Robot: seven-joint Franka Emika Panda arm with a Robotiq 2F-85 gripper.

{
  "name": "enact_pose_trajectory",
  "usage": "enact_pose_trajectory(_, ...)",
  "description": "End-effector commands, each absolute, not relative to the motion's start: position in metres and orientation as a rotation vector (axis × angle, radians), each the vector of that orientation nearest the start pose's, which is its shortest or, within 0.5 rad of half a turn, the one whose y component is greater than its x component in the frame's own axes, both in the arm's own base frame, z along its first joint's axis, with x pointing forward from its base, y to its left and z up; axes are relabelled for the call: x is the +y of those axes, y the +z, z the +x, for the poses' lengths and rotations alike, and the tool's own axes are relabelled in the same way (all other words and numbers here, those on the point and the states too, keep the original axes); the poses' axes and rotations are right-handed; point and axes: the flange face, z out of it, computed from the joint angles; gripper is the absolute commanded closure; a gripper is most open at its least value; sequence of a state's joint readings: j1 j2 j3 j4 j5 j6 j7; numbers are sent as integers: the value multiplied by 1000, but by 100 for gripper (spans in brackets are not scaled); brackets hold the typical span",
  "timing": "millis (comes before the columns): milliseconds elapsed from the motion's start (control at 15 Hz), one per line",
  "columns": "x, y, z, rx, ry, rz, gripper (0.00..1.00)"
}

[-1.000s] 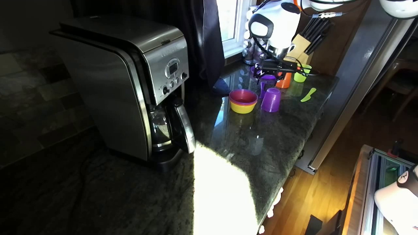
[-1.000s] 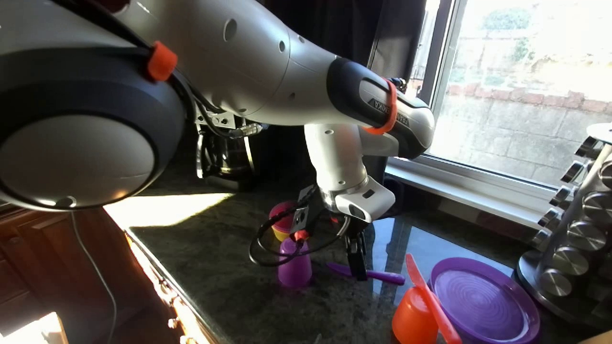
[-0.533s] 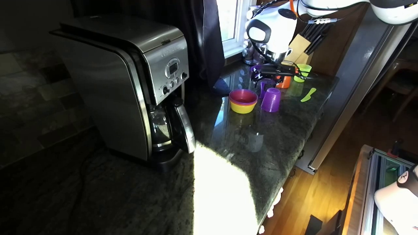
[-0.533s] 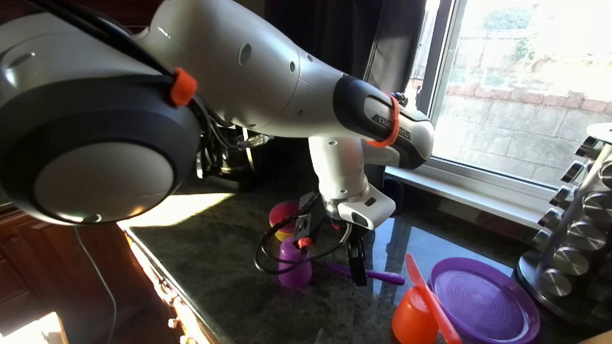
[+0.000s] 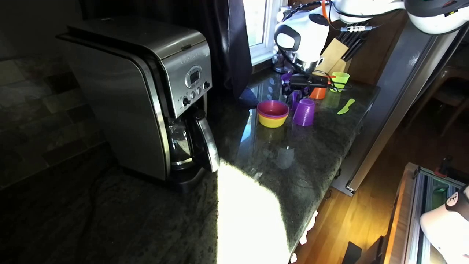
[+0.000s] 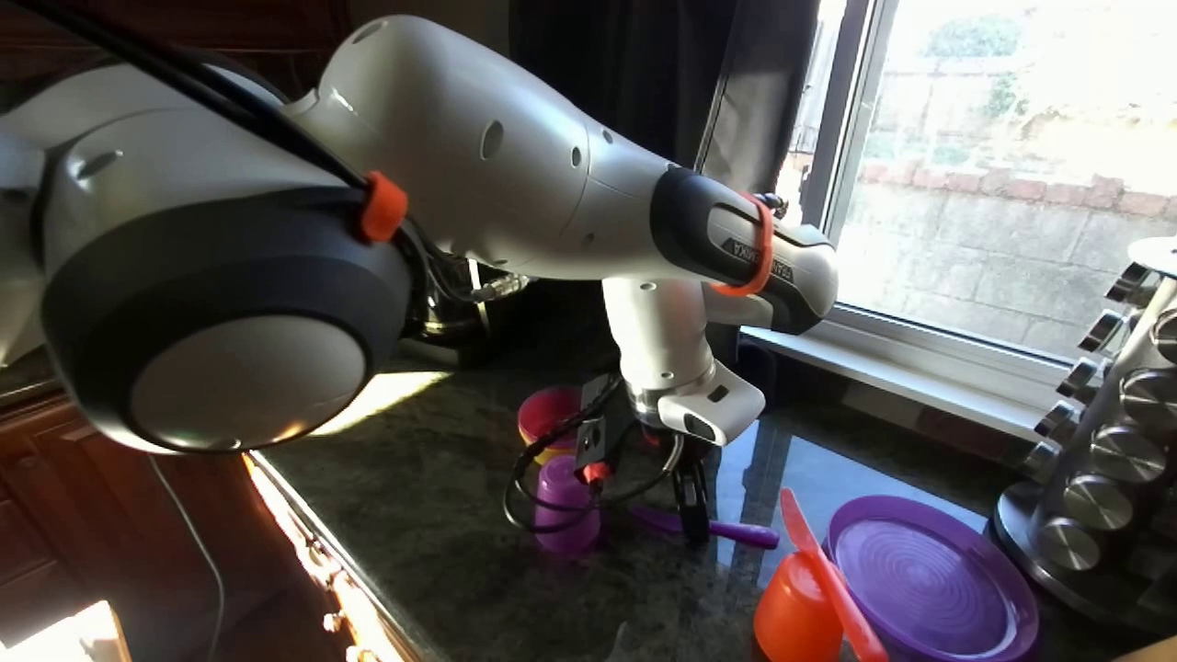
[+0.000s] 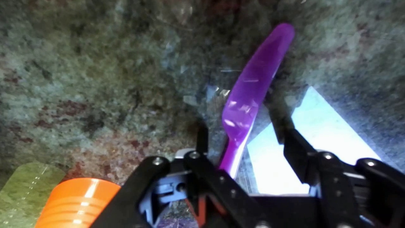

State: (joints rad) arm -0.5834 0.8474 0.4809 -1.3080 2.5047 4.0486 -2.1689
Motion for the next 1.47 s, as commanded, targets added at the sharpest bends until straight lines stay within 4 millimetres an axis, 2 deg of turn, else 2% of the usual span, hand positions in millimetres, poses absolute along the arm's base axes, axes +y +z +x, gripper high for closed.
enact_pose_trajectory(0, -210, 249, 570, 1368, -380, -2910, 69)
enact_pose_trajectory(267, -214, 248, 571, 1380, -378, -2914, 99)
enact_pose_trajectory(667, -216, 249, 571, 1379, -361, -2904, 96)
enact_pose_trajectory(1133, -207, 284, 560, 1245, -350, -2896, 96)
enact_pose_trajectory(1400, -206, 300, 554, 1226, -352, -2925, 96)
